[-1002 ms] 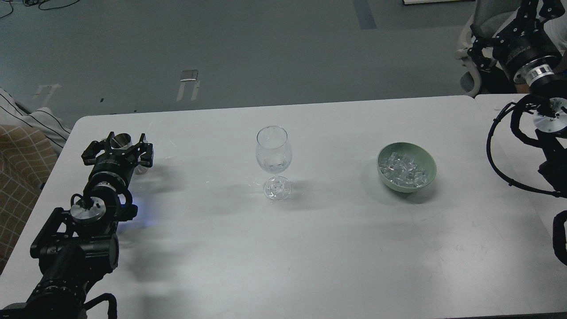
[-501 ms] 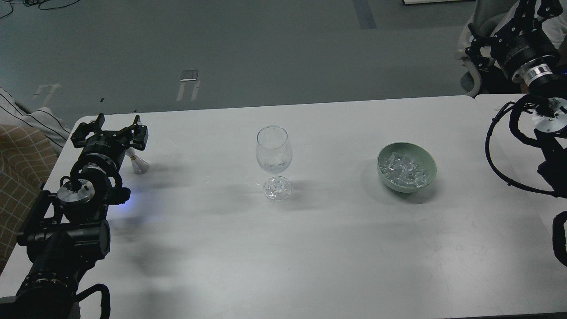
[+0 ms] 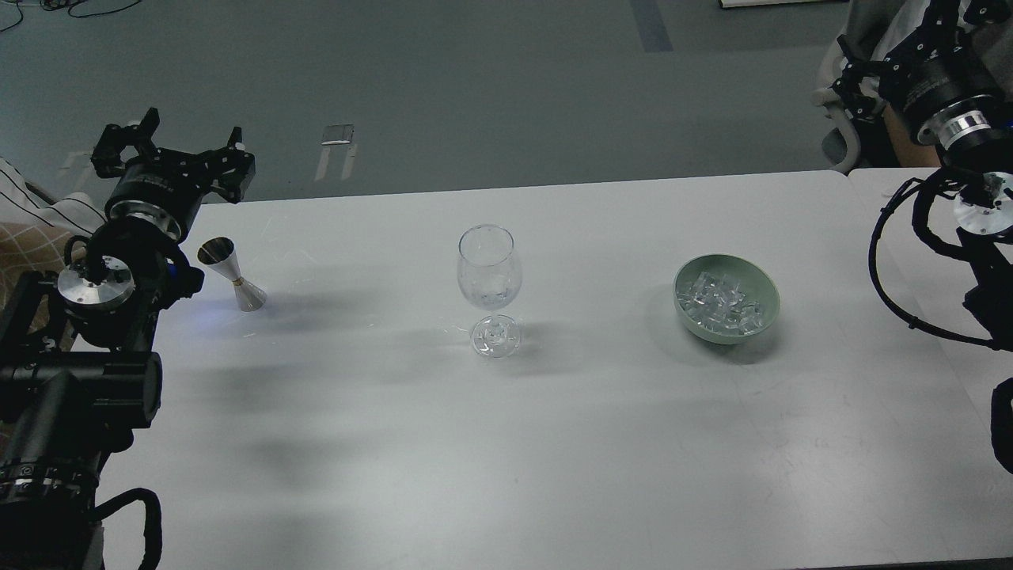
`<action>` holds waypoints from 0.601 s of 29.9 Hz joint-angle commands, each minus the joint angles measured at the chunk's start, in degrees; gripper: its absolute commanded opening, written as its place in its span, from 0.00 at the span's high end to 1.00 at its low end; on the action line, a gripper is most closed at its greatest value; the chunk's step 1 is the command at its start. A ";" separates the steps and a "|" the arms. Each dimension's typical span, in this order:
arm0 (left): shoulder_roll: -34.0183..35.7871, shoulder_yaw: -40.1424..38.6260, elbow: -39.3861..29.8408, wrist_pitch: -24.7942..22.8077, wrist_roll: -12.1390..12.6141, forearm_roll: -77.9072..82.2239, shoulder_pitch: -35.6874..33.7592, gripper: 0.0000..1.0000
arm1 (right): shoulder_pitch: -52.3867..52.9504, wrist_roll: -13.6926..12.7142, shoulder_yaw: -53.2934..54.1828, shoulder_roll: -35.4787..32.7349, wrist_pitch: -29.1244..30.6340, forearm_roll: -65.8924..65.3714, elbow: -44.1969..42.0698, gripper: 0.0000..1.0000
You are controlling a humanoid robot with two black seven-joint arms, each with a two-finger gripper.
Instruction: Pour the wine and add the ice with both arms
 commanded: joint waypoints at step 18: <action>6.50 7.66 -6.74 -0.86 -10.92 18.38 -3.50 0.02 | -0.19 0.17 -13.73 -18.66 -0.07 -36.95 21.81 0.00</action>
